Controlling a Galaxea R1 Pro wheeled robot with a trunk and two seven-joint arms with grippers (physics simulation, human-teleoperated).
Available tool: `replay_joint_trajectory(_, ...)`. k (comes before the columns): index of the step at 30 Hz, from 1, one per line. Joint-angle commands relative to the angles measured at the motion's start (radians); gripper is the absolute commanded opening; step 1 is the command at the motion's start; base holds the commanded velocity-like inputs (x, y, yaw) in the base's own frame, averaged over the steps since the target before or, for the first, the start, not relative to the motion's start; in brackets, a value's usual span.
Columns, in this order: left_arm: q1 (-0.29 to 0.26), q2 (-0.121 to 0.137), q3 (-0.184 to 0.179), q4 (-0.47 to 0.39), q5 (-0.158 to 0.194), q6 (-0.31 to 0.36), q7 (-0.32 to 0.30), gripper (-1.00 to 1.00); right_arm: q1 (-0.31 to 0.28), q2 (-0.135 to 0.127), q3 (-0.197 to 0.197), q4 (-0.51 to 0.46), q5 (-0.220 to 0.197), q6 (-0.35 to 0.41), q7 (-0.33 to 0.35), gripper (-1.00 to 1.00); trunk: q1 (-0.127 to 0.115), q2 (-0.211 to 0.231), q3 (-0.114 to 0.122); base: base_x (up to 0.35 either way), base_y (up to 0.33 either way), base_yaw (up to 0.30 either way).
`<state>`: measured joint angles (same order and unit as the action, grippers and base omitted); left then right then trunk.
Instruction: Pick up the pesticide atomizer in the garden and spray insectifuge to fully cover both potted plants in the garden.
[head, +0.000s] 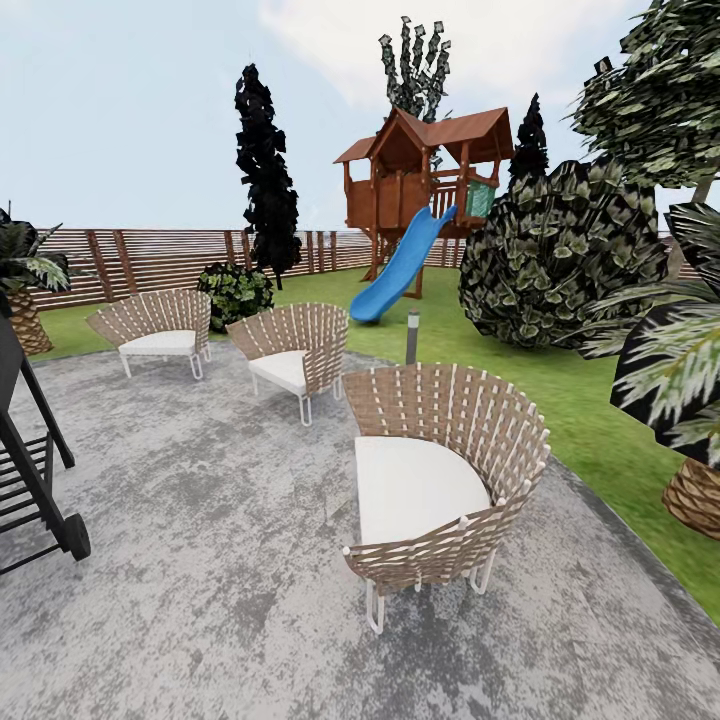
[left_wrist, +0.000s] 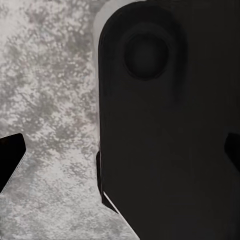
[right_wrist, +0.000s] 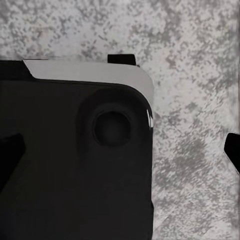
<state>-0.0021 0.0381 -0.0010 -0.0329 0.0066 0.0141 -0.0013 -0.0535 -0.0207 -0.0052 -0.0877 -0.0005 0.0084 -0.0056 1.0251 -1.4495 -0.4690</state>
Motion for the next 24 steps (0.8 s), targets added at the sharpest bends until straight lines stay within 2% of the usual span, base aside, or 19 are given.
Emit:
replay_joint_trajectory(1, -0.004, 0.005, 0.001, -0.012, 0.001, 0.001, 0.000, 1.00, 0.000, -0.003, -0.001, -0.023, 0.000, 0.001, -0.001, 1.00, 0.000, -0.001, -0.001, 0.000, 0.000, 0.000)
replay_joint_trajectory(4, -0.010, 0.009, 0.000, -0.059, 0.000, 0.002, 0.000, 1.00, 0.000, -0.014, -0.001, -0.061, -0.001, 0.000, -0.001, 1.00, 0.000, -0.001, -0.001, 0.000, 0.000, 0.000)
replay_joint_trajectory(11, -0.012, 0.011, -0.001, -0.156, 0.000, 0.002, 0.000, 1.00, 0.000, -0.019, -0.002, -0.151, -0.001, -0.003, -0.001, 1.00, 0.000, -0.001, -0.001, 0.000, 0.000, 0.000)
replay_joint_trajectory(19, -0.014, 0.009, -0.001, -0.264, 0.000, 0.001, 0.000, 1.00, -0.001, -0.019, -0.002, -0.198, -0.002, -0.145, -0.001, 1.00, 0.000, -0.001, -0.001, 0.000, 0.000, 0.000)
replay_joint_trajectory(24, -0.036, 0.008, 0.000, -0.311, 0.001, 0.001, 0.000, 1.00, -0.001, -0.019, -0.002, -0.248, -0.003, -0.175, 0.001, 1.00, 0.000, -0.001, -0.001, -0.004, 0.000, 0.000)
